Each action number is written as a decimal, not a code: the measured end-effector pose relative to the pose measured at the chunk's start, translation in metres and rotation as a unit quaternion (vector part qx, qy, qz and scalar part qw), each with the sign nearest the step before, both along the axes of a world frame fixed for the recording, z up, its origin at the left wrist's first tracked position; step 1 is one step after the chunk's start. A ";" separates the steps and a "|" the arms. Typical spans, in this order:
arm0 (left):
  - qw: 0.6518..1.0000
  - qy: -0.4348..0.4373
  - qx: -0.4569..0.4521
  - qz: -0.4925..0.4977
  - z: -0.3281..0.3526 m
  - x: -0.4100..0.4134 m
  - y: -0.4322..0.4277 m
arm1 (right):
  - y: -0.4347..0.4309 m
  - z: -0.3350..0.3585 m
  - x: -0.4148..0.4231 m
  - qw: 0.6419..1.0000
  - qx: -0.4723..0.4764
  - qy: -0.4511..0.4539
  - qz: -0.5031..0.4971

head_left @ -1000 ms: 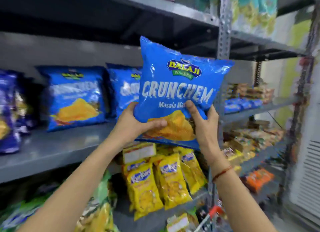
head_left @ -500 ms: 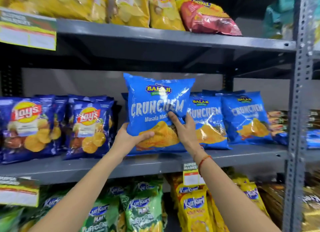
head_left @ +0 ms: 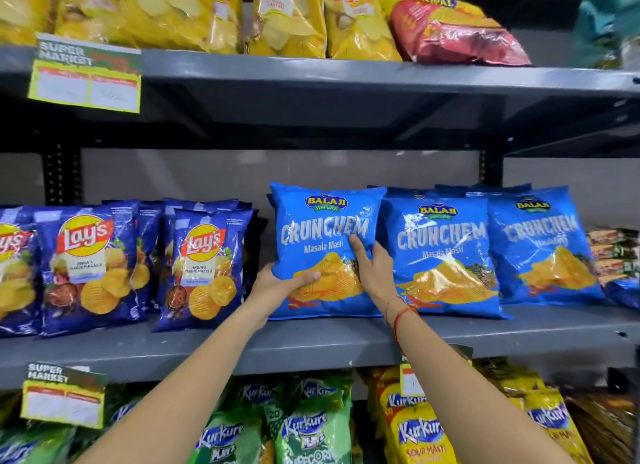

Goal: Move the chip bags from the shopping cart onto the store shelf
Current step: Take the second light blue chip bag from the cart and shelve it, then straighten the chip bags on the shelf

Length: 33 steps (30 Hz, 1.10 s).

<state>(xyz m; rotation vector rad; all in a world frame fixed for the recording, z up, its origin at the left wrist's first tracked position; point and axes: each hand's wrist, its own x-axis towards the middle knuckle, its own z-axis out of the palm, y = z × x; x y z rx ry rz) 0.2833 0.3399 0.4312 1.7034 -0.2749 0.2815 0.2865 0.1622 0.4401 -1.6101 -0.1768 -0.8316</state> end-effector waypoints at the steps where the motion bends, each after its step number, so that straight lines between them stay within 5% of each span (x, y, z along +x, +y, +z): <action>1: 1.000 0.005 -0.001 0.000 -0.002 0.003 0.000 | 0.000 -0.001 0.003 1.000 -0.007 0.003 -0.004; 18: 0.999 0.021 0.012 0.041 -0.012 0.007 -0.001 | 0.001 -0.013 0.018 0.993 -0.069 0.006 -0.095; 25: 0.967 -0.141 0.158 0.144 -0.018 -0.033 0.011 | 0.028 -0.009 -0.011 0.934 -0.149 -0.155 -0.284; 29: 0.908 -0.262 0.258 0.200 -0.032 -0.065 0.044 | 0.067 -0.006 -0.028 0.964 -0.138 -0.170 -0.150; 33: 0.863 -0.258 0.324 0.291 -0.048 -0.078 0.091 | 0.112 -0.006 -0.036 0.989 -0.124 0.007 0.078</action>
